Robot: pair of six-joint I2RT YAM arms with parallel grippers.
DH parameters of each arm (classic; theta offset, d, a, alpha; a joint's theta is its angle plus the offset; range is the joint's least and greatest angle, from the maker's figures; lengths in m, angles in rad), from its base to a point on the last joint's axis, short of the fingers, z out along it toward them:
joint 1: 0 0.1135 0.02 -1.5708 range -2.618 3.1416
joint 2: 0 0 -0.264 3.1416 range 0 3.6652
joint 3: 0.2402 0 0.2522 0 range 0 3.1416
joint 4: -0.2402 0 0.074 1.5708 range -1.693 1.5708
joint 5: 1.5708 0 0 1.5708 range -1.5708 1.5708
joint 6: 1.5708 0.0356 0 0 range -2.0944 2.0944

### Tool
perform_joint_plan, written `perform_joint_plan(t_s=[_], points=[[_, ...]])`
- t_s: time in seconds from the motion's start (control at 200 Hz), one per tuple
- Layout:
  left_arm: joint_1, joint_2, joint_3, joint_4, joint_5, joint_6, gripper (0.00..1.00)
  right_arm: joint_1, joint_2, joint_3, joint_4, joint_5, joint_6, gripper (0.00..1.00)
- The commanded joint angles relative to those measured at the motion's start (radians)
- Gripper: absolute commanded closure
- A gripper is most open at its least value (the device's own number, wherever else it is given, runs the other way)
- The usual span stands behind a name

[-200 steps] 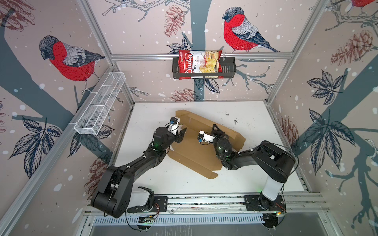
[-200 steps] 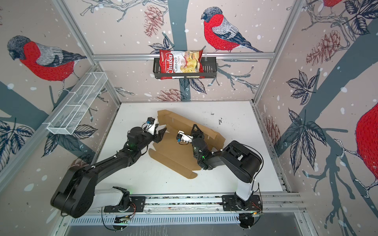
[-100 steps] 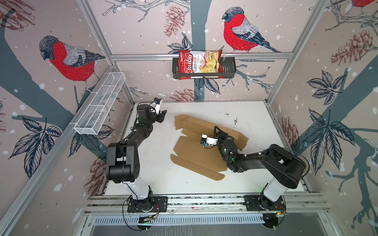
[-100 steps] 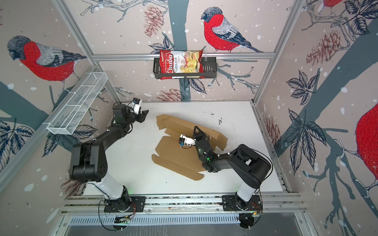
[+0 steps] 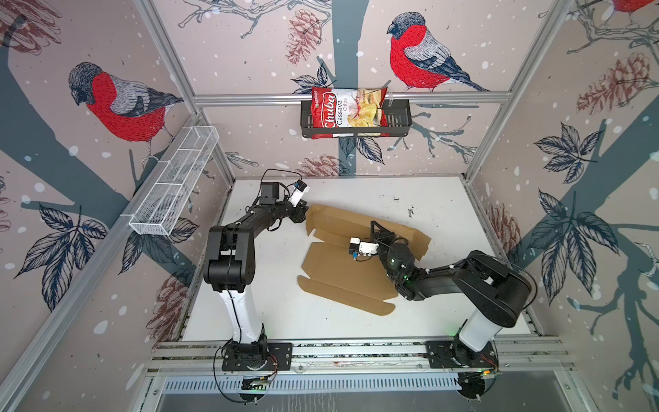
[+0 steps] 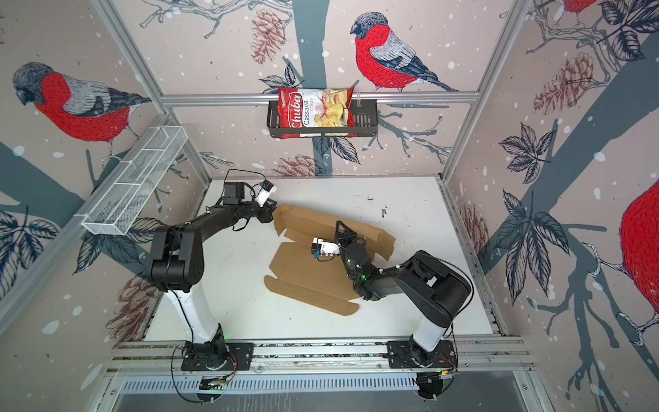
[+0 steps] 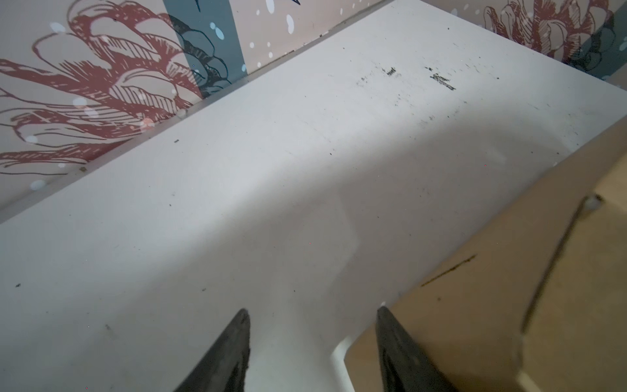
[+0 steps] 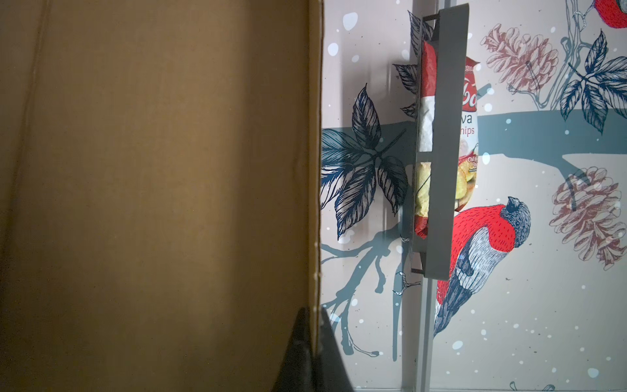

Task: Assemble paper box
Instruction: First fold the bottom flaps of a flat cardboard box at the center of the table.

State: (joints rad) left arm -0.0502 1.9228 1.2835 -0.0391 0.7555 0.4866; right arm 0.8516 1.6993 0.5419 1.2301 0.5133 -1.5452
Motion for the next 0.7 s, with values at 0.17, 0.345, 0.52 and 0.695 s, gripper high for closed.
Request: perform_joint_plan(t_s=[0.17,0.345,0.52,0.695], points=[[-0.009,-0.047,-0.069,-0.127,0.155,0.183,0.41,-0.005,0.033,0.016,0.04,-0.003,-0.002,1.0],[-0.016,-0.069,-0.092,-0.162,0.192,0.22,0.41,-0.003,0.059,0.03,0.078,0.025,-0.013,1.0],[-0.028,-0.099,-0.107,-0.197,0.197,0.214,0.42,-0.006,0.091,0.053,0.132,0.053,-0.036,1.0],[-0.06,-0.155,-0.205,-0.066,0.134,0.154,0.41,0.0,0.107,0.059,0.151,0.057,-0.044,1.0]])
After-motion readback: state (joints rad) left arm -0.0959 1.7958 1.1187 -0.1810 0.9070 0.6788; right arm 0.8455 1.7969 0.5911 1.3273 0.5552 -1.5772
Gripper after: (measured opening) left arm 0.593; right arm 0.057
